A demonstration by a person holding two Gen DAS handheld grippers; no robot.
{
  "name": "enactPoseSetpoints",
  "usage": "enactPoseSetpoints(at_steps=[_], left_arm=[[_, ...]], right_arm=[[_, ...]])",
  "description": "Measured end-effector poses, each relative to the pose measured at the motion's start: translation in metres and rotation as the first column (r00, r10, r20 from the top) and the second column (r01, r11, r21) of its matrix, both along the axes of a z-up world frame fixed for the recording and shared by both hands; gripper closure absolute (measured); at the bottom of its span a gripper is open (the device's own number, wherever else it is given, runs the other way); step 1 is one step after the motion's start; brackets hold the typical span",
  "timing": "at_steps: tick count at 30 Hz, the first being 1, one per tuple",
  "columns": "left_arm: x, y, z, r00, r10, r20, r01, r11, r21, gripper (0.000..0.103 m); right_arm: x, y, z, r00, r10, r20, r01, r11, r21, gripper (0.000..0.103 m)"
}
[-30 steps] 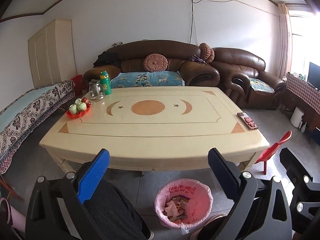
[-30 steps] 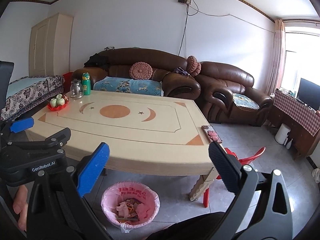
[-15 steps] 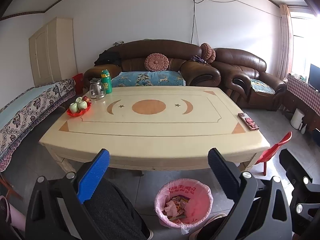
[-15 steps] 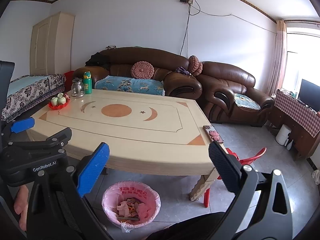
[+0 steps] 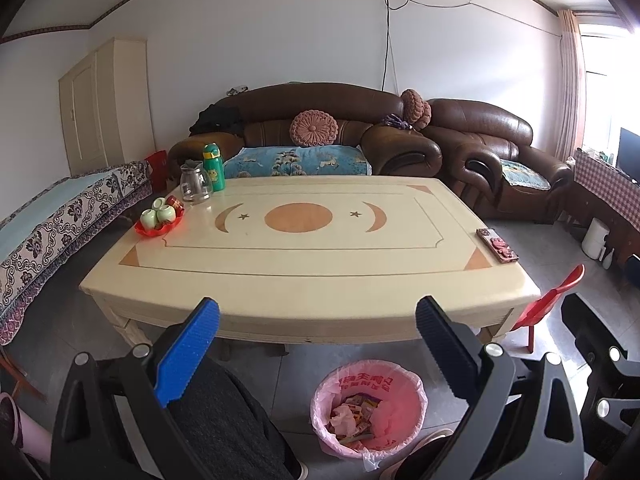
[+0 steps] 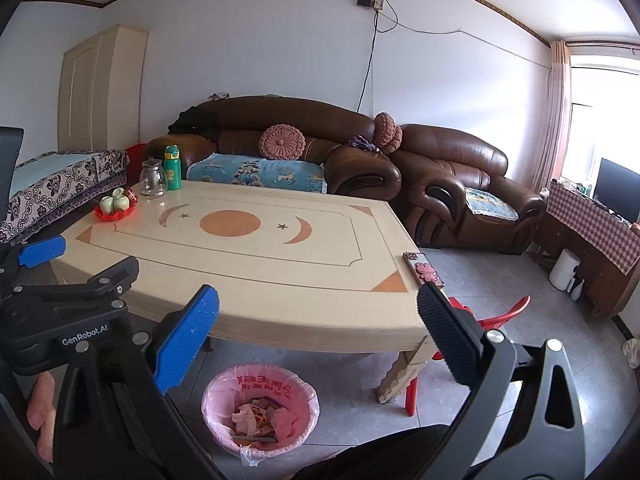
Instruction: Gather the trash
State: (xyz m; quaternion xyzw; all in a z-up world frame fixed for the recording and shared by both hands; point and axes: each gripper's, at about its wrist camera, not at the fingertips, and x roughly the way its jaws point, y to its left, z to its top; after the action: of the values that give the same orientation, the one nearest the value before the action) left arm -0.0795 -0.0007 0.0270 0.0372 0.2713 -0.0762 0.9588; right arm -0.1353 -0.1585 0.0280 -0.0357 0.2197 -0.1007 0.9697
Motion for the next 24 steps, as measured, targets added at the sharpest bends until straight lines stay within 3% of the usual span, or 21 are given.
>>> enactPoseSetpoints(at_steps=[12, 17, 24], left_arm=[[-0.003, -0.005, 0.001, 0.998, 0.044, 0.044, -0.045, 0.999, 0.026, 0.007], [0.003, -0.004, -0.003, 1.0, 0.005, -0.005, -0.005, 1.0, -0.006, 0.007], [0.007, -0.01, -0.008, 1.0, 0.013, -0.007, -0.013, 1.0, 0.027, 0.007]], right_arm=[[0.001, -0.006, 0.001, 1.0, -0.008, -0.003, 0.008, 1.0, 0.003, 0.006], [0.002, -0.01, -0.001, 1.0, -0.021, -0.006, 0.021, 1.0, 0.007, 0.006], [0.003, -0.009, -0.004, 1.0, -0.021, -0.012, 0.021, 1.0, 0.008, 0.006]])
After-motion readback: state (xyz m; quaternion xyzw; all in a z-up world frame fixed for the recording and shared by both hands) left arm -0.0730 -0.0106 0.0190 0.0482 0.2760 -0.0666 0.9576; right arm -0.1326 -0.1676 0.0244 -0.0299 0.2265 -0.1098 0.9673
